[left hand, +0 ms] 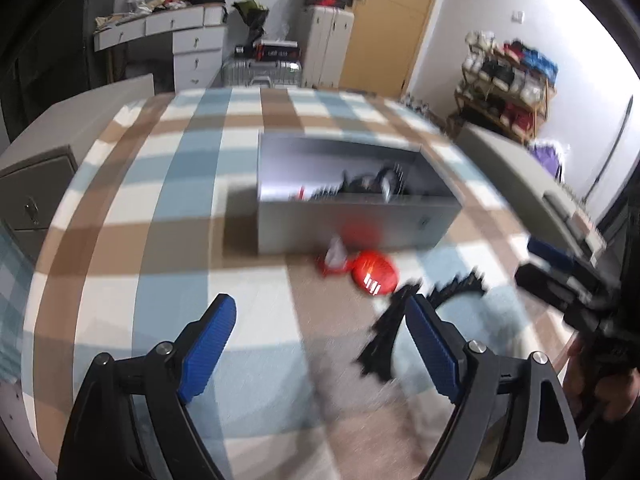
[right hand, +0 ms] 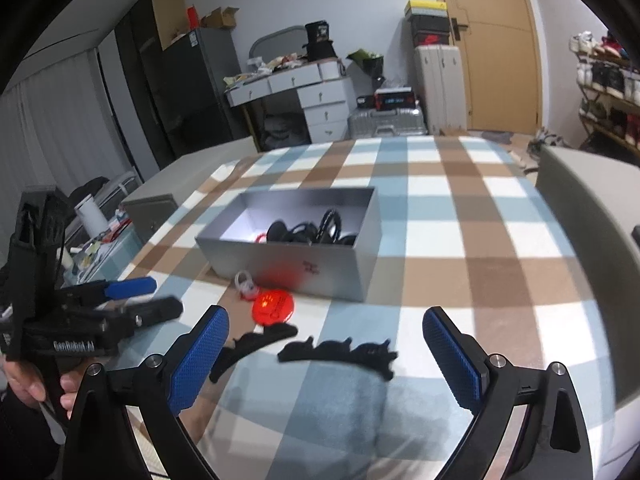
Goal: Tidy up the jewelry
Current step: 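Move both tools back toward the remaining items beside the box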
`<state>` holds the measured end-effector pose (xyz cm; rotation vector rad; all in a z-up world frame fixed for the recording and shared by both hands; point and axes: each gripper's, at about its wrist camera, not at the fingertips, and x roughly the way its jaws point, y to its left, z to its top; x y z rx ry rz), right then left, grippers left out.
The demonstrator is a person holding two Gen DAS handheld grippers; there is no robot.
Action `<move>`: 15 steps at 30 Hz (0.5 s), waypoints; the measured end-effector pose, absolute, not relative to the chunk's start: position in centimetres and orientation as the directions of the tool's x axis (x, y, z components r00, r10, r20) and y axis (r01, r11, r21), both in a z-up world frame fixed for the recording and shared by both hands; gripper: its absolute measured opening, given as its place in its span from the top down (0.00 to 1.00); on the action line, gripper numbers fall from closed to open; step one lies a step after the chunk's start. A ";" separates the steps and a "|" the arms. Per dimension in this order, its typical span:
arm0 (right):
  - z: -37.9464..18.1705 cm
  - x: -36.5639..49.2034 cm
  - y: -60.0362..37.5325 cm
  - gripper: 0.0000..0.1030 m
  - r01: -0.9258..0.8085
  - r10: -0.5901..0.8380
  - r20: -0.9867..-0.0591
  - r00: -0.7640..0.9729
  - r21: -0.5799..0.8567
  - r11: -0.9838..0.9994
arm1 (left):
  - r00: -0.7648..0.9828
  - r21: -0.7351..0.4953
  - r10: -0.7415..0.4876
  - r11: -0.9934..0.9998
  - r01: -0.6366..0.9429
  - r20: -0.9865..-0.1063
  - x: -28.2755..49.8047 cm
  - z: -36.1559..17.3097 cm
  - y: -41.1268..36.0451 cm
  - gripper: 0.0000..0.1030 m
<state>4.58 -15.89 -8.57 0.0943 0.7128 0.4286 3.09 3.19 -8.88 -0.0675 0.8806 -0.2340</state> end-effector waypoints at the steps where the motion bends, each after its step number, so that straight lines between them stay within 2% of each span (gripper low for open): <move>1: -9.0 4.8 -15.6 0.04 -0.353 0.417 -0.619 0.665 0.231 0.907 | 0.612 -0.132 -0.209 0.977 0.170 -0.763 2.8 -9.4 3.3 0.17; 4: -10.2 5.6 -14.5 0.04 -0.373 0.441 -0.638 0.631 0.249 0.894 | 0.616 -0.107 -0.173 0.984 0.142 -0.769 1.9 -10.3 4.0 0.17; 10: -11.9 8.1 -11.7 0.05 -0.409 0.471 -0.687 0.554 0.268 0.872 | 0.609 -0.145 -0.162 0.986 0.077 -0.777 1.7 -11.1 6.1 0.17; 15: -12.7 9.3 -9.4 0.07 -0.433 0.452 -0.719 0.528 0.230 0.872 | 0.614 -0.161 -0.158 0.986 0.051 -0.773 1.8 -10.8 7.2 0.17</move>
